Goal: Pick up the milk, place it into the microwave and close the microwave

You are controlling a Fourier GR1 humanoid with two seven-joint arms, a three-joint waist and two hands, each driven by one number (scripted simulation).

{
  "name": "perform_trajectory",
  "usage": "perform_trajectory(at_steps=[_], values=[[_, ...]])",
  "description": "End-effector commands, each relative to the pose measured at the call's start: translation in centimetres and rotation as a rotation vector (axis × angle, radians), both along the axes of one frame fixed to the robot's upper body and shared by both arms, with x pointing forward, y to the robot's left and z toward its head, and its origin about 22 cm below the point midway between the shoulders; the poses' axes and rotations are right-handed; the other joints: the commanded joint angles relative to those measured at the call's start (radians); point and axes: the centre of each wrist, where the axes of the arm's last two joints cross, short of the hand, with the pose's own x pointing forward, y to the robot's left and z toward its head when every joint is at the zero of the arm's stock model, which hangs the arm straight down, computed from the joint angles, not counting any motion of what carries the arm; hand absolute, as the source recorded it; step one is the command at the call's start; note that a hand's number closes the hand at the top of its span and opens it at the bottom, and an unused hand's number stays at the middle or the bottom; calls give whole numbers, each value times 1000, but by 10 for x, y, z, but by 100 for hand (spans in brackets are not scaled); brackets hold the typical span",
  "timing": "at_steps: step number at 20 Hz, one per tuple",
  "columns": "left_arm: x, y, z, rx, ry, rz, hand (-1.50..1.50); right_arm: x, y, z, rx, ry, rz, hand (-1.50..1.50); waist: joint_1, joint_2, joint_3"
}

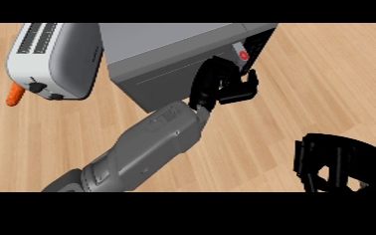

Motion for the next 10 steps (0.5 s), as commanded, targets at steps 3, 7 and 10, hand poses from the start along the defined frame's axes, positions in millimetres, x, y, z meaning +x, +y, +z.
perform_trajectory(at_steps=[3,7,10], values=[[19,36,-28,-123,138,132,150,-20,11,-10,34,35,-6,150,55,-2,-5],[22,51,-38,-137,147,98,150,-31,19,-9,55,32,-9,150,72,-2,-7],[21,54,-46,-145,139,73,150,-41,26,-12,64,45,-13,150,83,-6,-6]])
